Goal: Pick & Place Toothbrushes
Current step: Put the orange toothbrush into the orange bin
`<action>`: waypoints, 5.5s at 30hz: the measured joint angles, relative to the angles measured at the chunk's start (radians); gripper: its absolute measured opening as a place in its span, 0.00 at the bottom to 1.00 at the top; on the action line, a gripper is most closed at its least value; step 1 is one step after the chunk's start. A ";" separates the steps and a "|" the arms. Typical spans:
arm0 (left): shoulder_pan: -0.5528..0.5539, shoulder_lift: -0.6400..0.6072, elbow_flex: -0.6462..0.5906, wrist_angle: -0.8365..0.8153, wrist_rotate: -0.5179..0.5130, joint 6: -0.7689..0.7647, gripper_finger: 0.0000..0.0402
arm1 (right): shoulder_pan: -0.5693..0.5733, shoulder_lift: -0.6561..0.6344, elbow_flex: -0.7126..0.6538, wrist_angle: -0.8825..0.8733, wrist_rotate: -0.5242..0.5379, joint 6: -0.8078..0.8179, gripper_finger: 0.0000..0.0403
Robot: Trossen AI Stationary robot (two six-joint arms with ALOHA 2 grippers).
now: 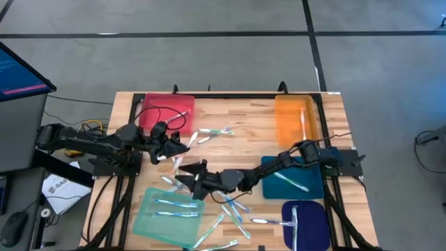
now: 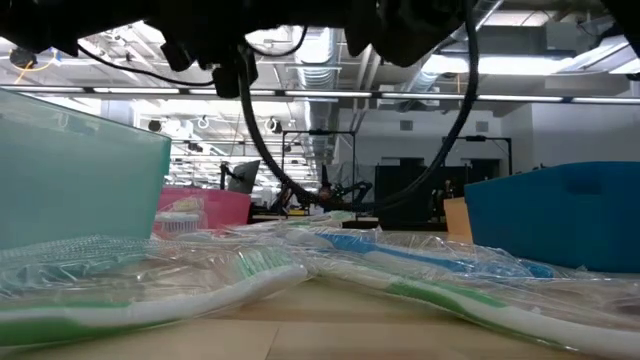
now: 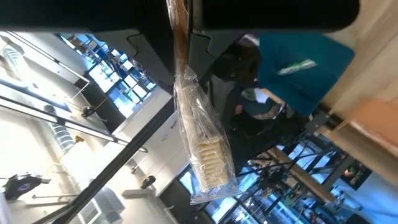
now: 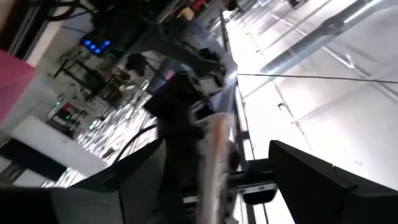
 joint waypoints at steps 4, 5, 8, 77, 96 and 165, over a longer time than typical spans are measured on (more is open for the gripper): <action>-0.014 0.012 0.000 -0.027 -0.002 -0.007 0.04 | -0.005 0.000 -0.001 -0.007 0.048 -0.013 0.70; -0.017 0.018 0.000 -0.034 -0.004 -0.007 0.04 | -0.005 0.000 -0.001 -0.006 0.052 -0.026 0.70; -0.026 0.030 0.000 -0.034 -0.011 -0.004 0.04 | -0.003 -0.014 -0.001 -0.003 0.054 -0.046 0.70; -0.034 0.014 0.000 -0.033 -0.065 0.230 0.28 | -0.007 -0.047 0.000 -0.059 0.220 0.134 0.05; 0.051 -0.014 0.001 0.005 -0.143 0.459 0.41 | -0.011 -0.045 0.020 -0.064 0.250 0.262 0.05; -0.101 -0.013 0.000 -0.015 -0.123 0.642 0.46 | -1.018 -1.046 -0.628 -1.926 -0.244 2.947 0.05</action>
